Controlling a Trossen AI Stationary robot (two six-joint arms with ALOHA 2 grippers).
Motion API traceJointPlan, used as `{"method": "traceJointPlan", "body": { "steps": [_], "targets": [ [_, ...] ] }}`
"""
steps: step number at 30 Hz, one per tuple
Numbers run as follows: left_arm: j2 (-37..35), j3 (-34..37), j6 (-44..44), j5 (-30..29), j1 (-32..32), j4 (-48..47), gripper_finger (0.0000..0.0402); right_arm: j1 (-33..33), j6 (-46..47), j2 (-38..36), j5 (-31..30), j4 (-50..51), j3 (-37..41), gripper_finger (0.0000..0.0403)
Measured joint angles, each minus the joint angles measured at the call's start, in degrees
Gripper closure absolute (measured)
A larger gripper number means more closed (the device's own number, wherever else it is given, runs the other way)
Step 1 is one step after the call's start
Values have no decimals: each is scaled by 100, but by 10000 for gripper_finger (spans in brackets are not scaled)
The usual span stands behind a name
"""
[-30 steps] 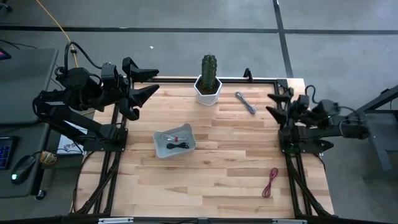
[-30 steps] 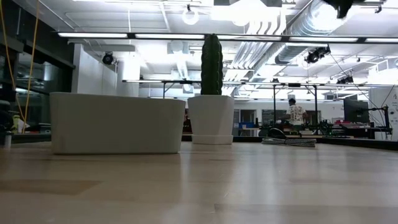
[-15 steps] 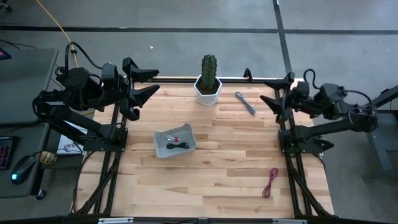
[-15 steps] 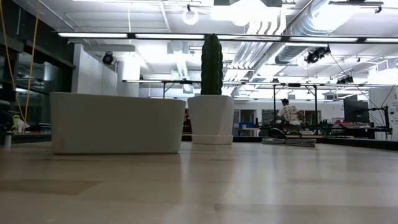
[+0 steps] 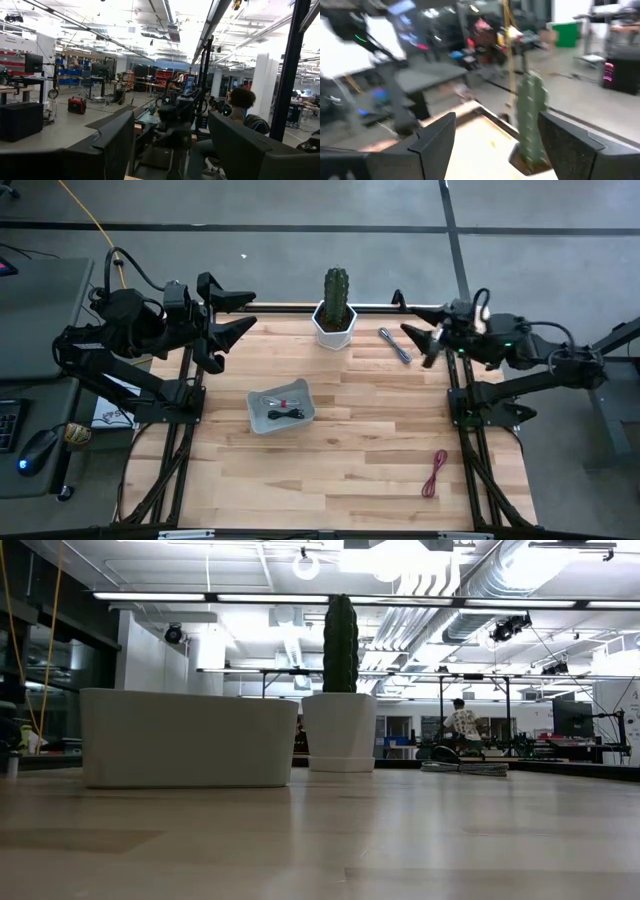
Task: Pick and place USB-C Cables
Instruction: Put the black and white charger cable into the gray bin
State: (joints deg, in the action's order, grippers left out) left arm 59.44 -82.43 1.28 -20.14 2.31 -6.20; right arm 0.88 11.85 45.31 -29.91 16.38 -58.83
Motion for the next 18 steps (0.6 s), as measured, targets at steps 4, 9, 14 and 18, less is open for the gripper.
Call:
{"method": "traceJointPlan", "body": {
  "steps": [4,9,14,18],
  "targets": [
    [2,0,0,0,0,0,165,-311,265,410,-21,458,0,132],
    [2,0,0,0,0,-16,165,-1066,1082,916,196,1398,0,132],
    [2,0,0,0,0,-20,165,-1910,1665,1371,812,2399,0,132],
    [2,0,0,1,-2,-22,165,-2472,1672,1806,1397,2945,0,132]
  ]
}}
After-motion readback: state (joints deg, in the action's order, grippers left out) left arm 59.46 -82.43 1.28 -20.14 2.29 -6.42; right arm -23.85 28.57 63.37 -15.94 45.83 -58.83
